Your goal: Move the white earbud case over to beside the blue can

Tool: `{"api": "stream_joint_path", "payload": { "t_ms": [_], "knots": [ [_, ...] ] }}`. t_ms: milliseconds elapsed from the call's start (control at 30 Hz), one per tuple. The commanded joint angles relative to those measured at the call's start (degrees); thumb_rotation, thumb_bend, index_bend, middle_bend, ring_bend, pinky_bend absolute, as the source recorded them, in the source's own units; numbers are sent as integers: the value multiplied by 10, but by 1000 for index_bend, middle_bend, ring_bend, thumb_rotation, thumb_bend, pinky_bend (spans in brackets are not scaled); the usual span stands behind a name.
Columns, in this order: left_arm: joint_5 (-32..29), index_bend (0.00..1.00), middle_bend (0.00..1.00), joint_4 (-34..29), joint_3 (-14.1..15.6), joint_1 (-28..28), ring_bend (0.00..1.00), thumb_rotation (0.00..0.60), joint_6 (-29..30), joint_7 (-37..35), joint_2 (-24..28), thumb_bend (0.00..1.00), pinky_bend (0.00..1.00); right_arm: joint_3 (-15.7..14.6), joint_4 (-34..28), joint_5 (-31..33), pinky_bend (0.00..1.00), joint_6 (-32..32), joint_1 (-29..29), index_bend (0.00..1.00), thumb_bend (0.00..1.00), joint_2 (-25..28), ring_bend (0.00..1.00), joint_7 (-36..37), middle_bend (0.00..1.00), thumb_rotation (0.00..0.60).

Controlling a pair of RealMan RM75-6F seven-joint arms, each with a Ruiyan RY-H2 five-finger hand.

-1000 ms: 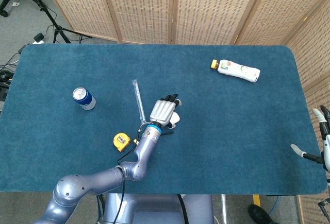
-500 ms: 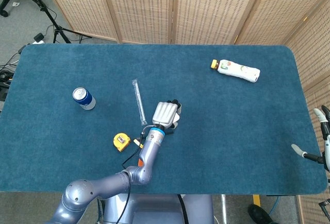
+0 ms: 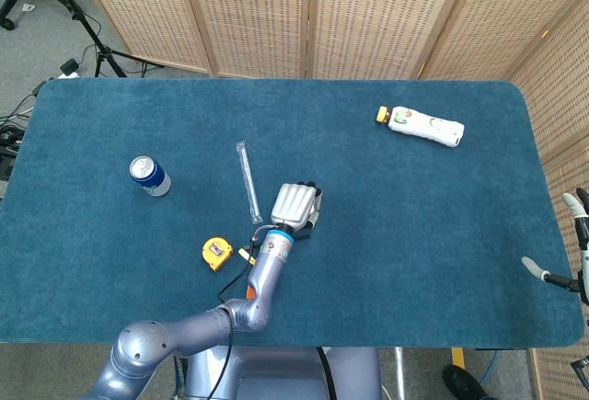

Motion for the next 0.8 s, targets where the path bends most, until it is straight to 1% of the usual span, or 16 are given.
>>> {"api": "stream_joint_path", "payload": {
  "t_ms": [33, 133, 233, 533, 667, 700, 800],
  "knots": [
    [11, 615, 436, -4, 0, 1, 447, 600, 9, -11, 0, 467, 638, 0, 0, -1, 0, 1, -1, 0, 0, 0, 0, -1, 0, 600],
    [34, 619, 439, -8, -2, 5, 448, 600, 23, -26, 2, 467, 638, 1, -1, -1, 0, -1, -1, 0, 0, 0, 0, 0, 0, 600],
    [56, 621, 442, -28, -5, 15, 448, 600, 38, -34, 15, 467, 638, 2, -1, 0, 0, -3, -1, 0, 0, 0, 0, 0, 0, 600],
    [90, 624, 444, -130, 2, 61, 448, 600, 73, -13, 77, 468, 638, 2, -5, -4, 0, 1, -3, 0, 0, 0, 0, -3, 0, 600],
    [124, 626, 445, -208, 21, 96, 448, 600, 102, 0, 134, 468, 638, 1, -7, -9, 0, 2, -3, 0, 0, 0, 0, -8, 0, 600],
    [138, 627, 445, -223, 30, 108, 447, 600, 114, 1, 153, 468, 638, 0, -8, -11, 0, 3, -3, 0, 0, -1, 0, -9, 0, 600],
    [169, 628, 445, -283, 57, 141, 448, 600, 125, -7, 210, 466, 638, -1, -11, -14, 0, 6, -4, 0, 0, -1, 0, -12, 0, 600]
  ]
}}
